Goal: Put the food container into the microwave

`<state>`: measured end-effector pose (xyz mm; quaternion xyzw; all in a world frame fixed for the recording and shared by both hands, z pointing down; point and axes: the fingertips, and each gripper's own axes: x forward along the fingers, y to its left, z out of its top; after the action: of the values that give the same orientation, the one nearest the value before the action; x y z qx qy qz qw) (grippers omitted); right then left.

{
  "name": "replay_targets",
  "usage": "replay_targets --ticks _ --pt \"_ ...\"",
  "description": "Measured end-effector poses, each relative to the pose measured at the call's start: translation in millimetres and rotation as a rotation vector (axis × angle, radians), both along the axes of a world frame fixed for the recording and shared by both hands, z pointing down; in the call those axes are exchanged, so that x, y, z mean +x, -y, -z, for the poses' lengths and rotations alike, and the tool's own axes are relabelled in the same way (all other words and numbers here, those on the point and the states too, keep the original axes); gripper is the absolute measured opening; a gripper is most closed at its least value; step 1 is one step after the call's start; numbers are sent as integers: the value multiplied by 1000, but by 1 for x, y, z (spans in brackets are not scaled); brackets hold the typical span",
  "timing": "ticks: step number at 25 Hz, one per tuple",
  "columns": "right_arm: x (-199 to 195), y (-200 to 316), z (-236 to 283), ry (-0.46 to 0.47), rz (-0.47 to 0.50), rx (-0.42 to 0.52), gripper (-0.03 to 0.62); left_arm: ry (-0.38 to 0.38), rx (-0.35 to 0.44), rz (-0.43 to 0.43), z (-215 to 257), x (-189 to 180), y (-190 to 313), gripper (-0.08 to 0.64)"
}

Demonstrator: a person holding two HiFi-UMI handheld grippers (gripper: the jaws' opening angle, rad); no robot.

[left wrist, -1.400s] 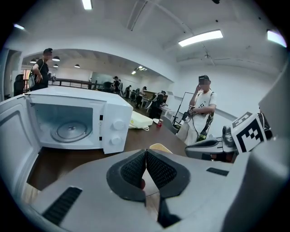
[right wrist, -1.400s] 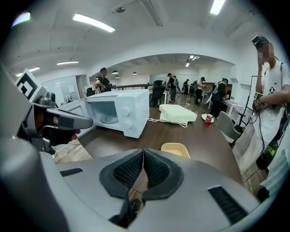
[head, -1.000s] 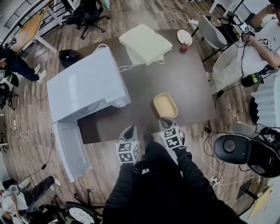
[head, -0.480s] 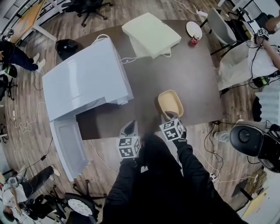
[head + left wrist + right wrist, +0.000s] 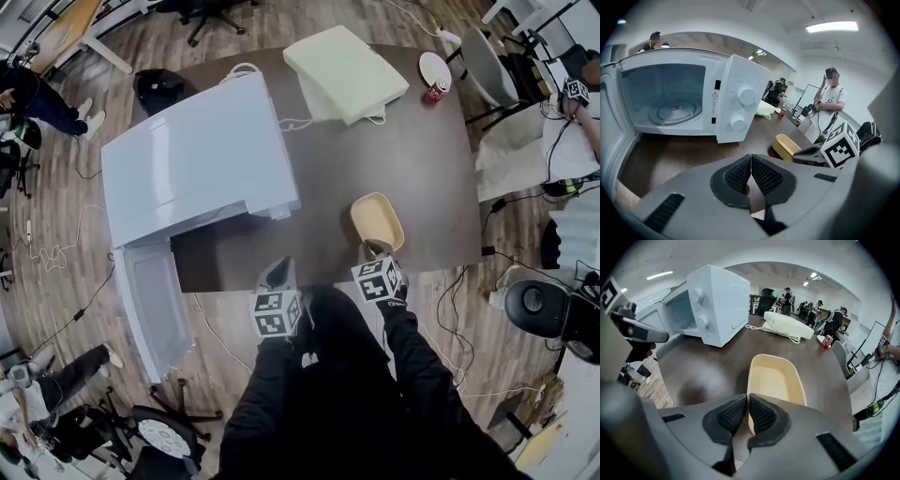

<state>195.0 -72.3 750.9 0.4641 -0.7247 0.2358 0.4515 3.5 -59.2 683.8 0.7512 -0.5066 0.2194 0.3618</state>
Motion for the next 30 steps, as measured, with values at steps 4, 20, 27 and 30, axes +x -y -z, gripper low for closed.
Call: replay_targets --ticks 4,20,27,30 --pt "-7 -4 18 -4 -3 38 37 -5 12 -18 4 -5 2 34" --pt "-85 -46 75 -32 239 101 34 3 26 81 14 -66 -18 34" --pt "-142 -75 78 -8 442 101 34 7 6 202 6 -103 -44 34" --pt "-167 -79 79 7 513 107 34 12 0 259 3 -122 -55 34"
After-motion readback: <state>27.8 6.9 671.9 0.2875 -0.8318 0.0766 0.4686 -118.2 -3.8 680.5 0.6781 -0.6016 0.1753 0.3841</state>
